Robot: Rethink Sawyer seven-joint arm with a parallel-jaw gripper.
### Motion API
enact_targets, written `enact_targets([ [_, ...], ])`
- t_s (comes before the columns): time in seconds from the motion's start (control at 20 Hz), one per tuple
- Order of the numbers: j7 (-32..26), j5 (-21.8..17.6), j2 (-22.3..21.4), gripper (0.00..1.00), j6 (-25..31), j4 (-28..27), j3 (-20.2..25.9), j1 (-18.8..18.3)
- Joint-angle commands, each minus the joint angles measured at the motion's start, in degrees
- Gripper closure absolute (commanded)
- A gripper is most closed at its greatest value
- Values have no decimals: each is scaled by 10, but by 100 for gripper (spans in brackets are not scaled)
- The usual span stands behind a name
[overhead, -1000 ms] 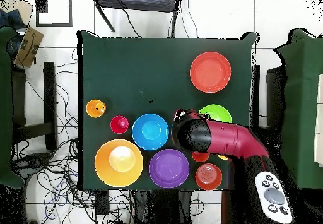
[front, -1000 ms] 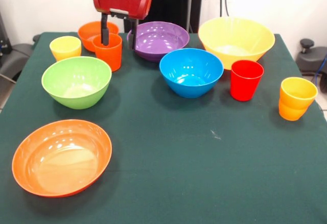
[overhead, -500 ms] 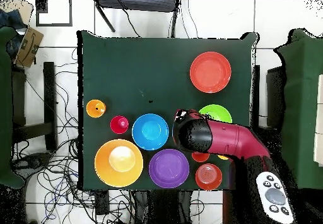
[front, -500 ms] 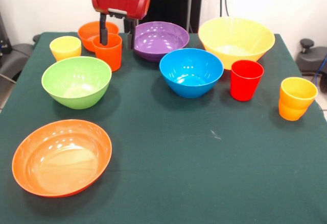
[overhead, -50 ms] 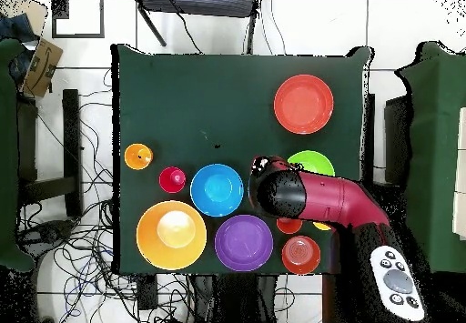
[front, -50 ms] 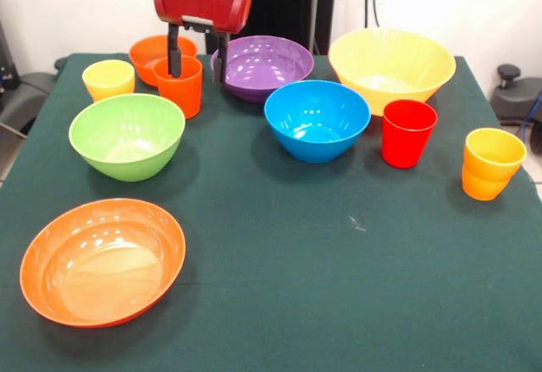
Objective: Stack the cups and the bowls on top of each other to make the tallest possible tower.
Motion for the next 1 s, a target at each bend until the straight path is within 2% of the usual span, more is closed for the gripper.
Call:
enact_targets([
  [0.05,8,-9,20,0,12,4,45,-2],
  [1.0,19,-18,39,0,-7,-5,37,9],
])
